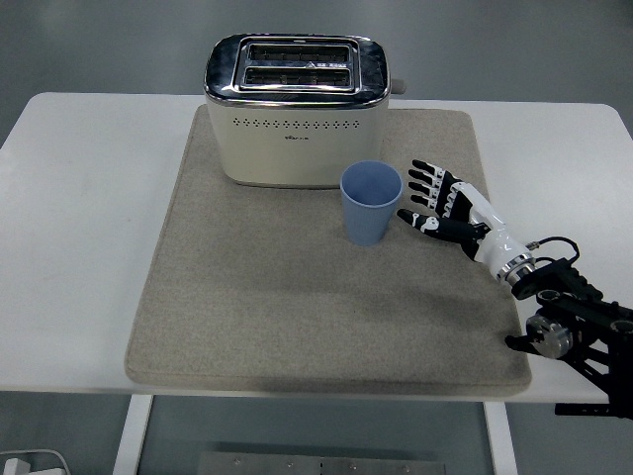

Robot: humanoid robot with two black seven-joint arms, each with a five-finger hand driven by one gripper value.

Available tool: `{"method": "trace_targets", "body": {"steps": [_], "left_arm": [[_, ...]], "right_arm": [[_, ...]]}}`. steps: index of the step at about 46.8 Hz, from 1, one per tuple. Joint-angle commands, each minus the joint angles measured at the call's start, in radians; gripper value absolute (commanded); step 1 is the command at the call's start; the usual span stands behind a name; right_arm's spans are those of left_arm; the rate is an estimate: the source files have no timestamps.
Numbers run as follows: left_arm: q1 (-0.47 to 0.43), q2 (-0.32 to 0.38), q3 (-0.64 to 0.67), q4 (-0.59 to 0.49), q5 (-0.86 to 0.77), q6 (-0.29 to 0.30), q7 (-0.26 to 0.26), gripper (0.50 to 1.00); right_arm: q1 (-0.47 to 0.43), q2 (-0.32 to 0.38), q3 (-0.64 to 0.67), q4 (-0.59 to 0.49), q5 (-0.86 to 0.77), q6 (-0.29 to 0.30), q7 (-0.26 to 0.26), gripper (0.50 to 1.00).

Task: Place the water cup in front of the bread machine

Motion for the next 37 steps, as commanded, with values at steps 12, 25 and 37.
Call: {"method": "trace_targets", "body": {"steps": [12, 25, 37], "left_arm": [[0.001, 0.0, 0.0, 0.002, 0.0, 0.0, -0.001, 1.0], [0.001, 0.0, 0.0, 0.002, 0.0, 0.0, -0.001, 1.0], [0.001, 0.0, 0.0, 0.002, 0.0, 0.0, 0.001, 1.0]], "right_arm": [[0.012, -0.062, 0.0, -0.014, 0.002, 0.002, 0.0, 0.911], [0.023, -0.08, 0.017, -0.067, 0.023, 0.006, -0.014, 0.911], [0.03, -0.08, 0.092, -0.155, 0.13, 0.084, -0.114, 0.911]]}}
